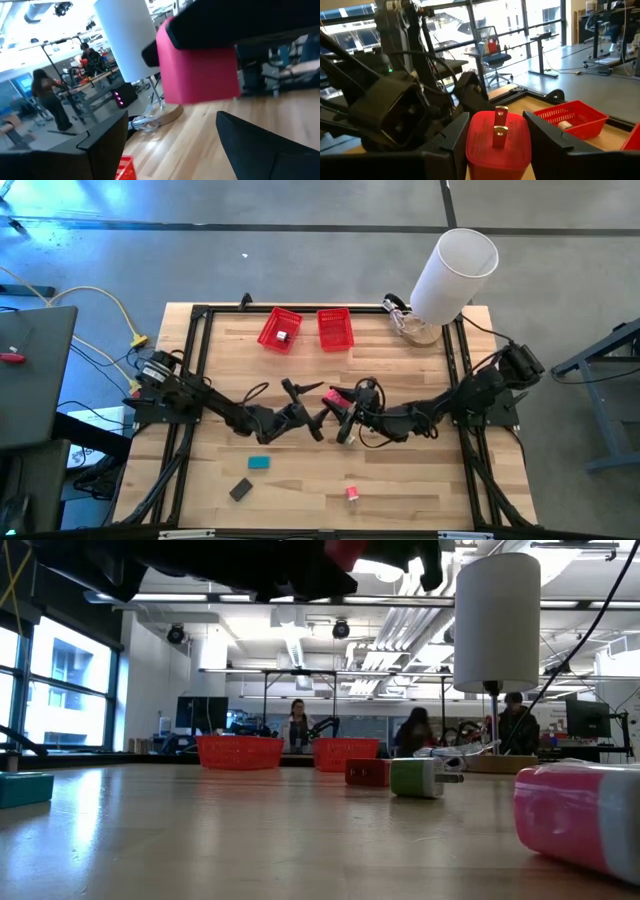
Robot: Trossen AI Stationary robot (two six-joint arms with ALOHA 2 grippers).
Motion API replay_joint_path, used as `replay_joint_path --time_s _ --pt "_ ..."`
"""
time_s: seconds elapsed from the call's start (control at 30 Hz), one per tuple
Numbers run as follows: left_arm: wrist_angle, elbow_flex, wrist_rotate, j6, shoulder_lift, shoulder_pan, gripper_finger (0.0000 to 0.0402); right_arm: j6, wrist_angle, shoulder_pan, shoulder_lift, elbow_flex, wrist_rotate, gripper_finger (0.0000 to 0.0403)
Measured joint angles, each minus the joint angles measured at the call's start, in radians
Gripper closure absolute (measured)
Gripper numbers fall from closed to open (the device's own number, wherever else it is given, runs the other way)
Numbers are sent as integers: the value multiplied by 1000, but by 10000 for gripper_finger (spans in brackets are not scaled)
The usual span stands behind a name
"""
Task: Pick & Place Office items
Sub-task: Put the pink charger adapter into the left red bin
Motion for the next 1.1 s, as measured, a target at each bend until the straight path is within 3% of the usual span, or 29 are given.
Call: replay_joint_path --time_s 0.27,0.73,0.9,1.1 --pt "4 0 98 -104 0 -3 107 -27 -43 -13 -1 0 -3 257" --pt "23 2 90 -152 0 15 111 13 -64 -19 -1 0 -24 257" --pt "23 2 82 -146 0 13 131 14 -73 -19 -1 0 -27 257" --pt "22 2 77 -144 0 12 183 32 -96 -20 -1 0 -31 257"
